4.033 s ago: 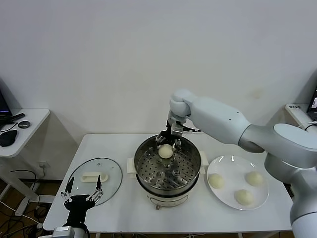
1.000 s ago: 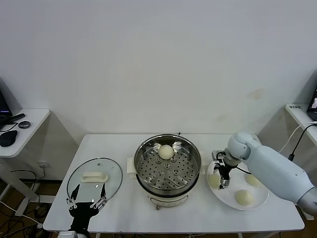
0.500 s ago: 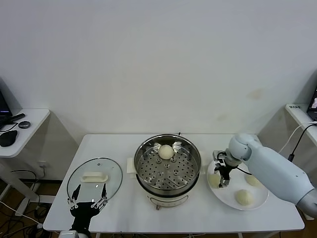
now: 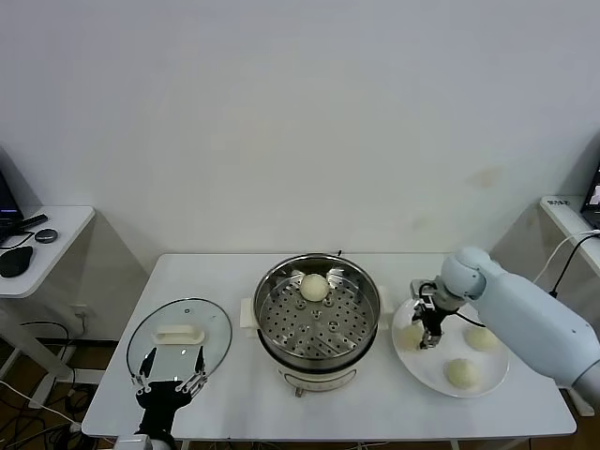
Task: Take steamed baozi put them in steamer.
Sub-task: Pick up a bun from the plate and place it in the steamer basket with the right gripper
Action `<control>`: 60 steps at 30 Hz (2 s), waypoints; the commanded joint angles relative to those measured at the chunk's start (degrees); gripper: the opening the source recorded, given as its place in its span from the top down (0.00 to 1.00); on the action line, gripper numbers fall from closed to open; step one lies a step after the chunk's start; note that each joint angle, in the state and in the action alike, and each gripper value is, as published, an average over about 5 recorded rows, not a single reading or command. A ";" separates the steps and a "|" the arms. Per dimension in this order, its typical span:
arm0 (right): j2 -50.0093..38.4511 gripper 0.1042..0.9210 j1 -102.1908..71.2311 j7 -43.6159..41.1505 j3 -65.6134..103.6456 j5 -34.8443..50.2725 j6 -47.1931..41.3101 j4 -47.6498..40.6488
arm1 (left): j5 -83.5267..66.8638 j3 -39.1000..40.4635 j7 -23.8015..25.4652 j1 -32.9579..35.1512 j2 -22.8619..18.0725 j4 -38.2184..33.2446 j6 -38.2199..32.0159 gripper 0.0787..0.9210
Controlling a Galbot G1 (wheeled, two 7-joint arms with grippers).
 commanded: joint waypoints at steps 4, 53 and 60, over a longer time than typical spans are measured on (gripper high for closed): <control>-5.53 0.40 9.81 -1.84 -5.83 5.54 -1.59 4.59 | -0.03 -0.05 0.02 -0.50 0.20 -0.57 0.00 0.12; 41.57 0.40 34.60 1.26 -40.75 25.33 -14.68 -11.33 | -0.88 1.43 -0.67 -3.33 1.15 -4.81 1.33 0.12; 41.46 0.41 34.10 1.24 -40.77 24.88 -15.12 -10.98 | -1.02 1.45 -0.64 -3.48 1.04 -4.80 1.39 0.12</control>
